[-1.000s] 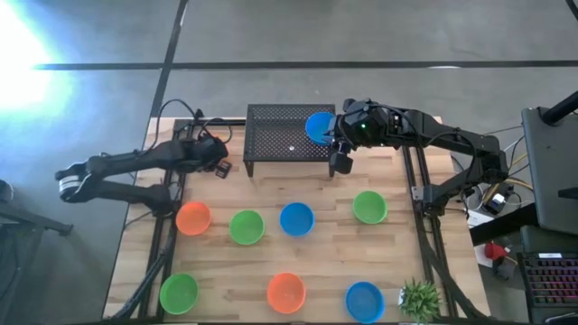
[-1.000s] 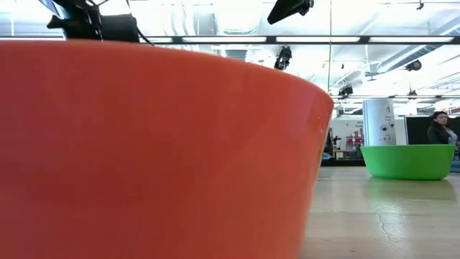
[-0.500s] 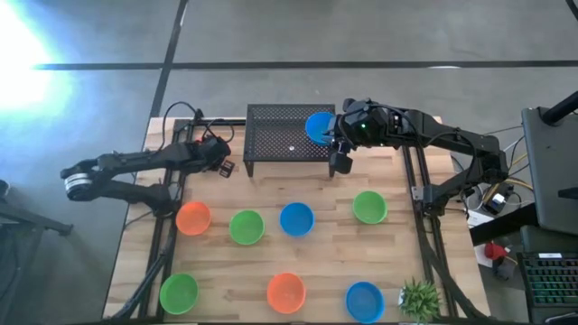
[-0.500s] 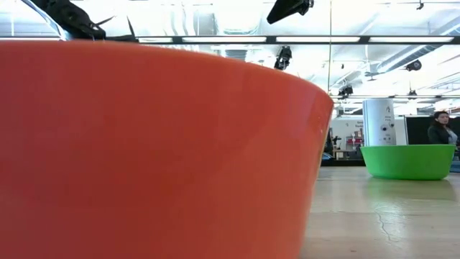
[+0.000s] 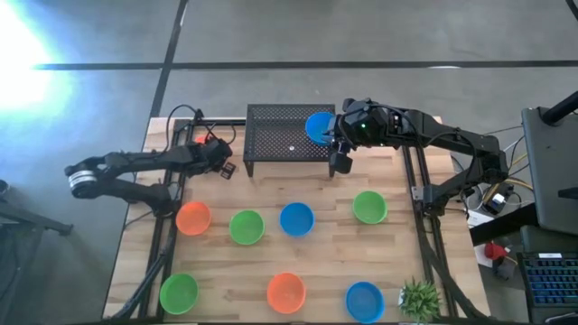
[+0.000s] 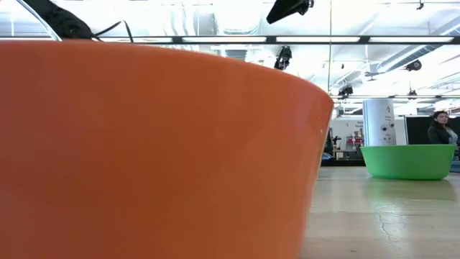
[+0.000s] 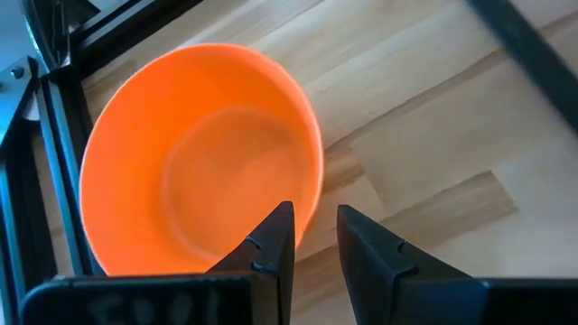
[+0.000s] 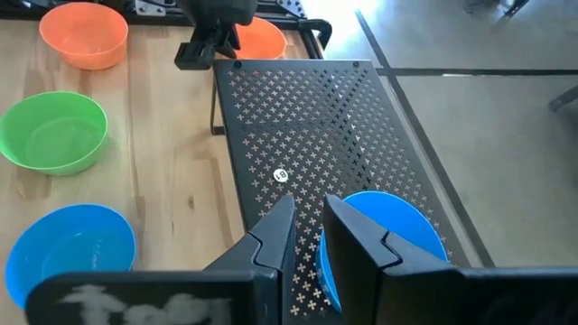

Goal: Pick & Place Mini bowls
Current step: Put the top orange bowl on the shelf

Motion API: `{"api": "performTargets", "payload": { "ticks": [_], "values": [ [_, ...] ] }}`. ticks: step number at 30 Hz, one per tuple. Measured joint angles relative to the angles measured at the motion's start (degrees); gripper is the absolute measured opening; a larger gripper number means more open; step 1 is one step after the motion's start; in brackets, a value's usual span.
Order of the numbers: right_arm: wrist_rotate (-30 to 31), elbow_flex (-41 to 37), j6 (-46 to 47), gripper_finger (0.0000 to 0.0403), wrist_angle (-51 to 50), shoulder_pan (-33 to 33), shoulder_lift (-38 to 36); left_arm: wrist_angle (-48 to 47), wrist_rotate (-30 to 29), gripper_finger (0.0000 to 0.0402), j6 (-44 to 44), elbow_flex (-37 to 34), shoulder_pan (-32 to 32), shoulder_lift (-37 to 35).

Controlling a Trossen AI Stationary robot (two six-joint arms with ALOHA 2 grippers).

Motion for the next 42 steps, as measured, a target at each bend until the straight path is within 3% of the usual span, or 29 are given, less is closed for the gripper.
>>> {"api": "performTargets", "payload": {
  "ticks": [13,19,25,34,42],
  "values": [
    [0.2,0.0,0.0,0.0057,0.1,0.0,0.0,1.5,-0.1,0.0076,3.3,0.0,0.2,4.8],
    [0.3,0.0,0.0,0.0057,0.1,0.0,0.0,1.6,-0.2,0.0011,5.6,0.0,0.2,5.8],
    [0.3,0.0,0.0,0.0057,0.1,0.0,0.0,-0.4,0.3,0.0002,8.7,0.5,0.2,3.9],
    [0.3,0.0,0.0,0.0057,0.1,0.0,0.0,-14.0,0.5,0.0001,12.1,11.0,0.2,-1.4],
    [0.3,0.0,0.0,0.0057,0.1,0.0,0.0,-24.7,0.4,0.0001,16.2,25.1,0.2,-0.7]
  ]
}}
